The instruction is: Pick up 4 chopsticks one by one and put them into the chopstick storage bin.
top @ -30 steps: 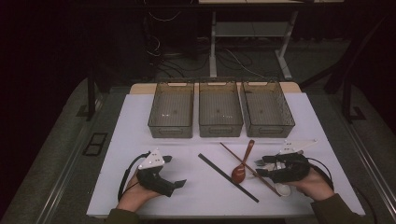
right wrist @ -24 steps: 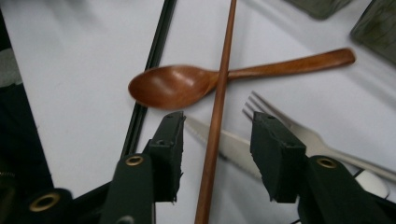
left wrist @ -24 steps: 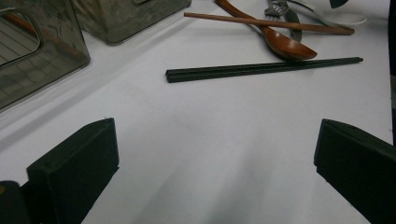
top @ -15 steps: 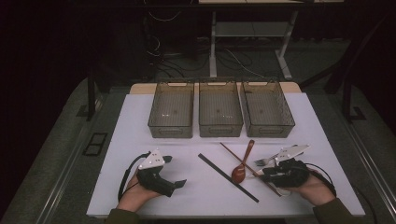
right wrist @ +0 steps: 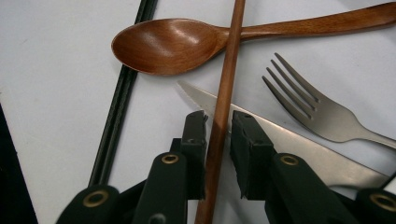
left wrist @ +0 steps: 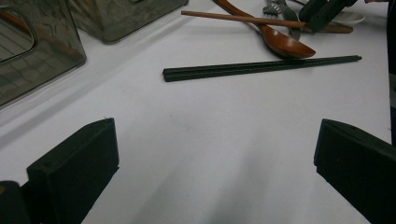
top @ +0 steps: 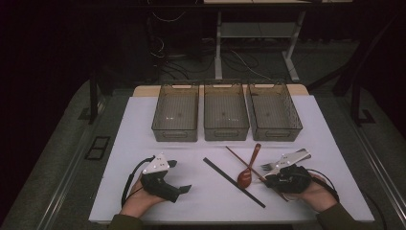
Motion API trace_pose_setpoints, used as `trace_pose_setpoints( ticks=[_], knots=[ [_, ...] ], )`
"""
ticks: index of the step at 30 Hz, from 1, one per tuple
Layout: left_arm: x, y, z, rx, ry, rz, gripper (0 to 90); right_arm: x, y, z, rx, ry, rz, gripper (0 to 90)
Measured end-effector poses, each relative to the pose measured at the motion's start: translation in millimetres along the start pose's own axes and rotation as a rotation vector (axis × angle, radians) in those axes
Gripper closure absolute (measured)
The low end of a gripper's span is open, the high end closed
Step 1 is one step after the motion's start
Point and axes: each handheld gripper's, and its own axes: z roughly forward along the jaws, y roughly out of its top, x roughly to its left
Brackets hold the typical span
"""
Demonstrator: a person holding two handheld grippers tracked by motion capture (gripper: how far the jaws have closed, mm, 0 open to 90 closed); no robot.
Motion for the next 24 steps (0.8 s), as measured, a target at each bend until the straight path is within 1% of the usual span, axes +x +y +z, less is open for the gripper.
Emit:
trace_pose_setpoints(
  ticks=[2,5,8,17,24],
  knots=[
    [-0.1,0.0,0.1,0.001,0.000,0.000,0.0,1.1,0.1,1.4,0.002,-0.004,0.001,75.9],
    [-0.1,-0.1,0.1,0.001,0.000,0.000,0.0,1.8,0.1,4.2,0.017,-0.010,-0.012,77.5],
    [-0.1,-0.1,0.3,0.004,0.000,0.000,0.0,2.8,0.0,4.8,0.018,-0.015,-0.015,78.4],
    [-0.3,0.0,0.6,0.006,-0.002,0.003,0.0,2.9,0.2,5.1,0.017,-0.021,0.002,81.9],
    [-0.4,0.0,0.7,0.005,-0.003,0.002,0.0,2.1,0.2,4.7,0.017,-0.018,0.010,82.4]
  ],
)
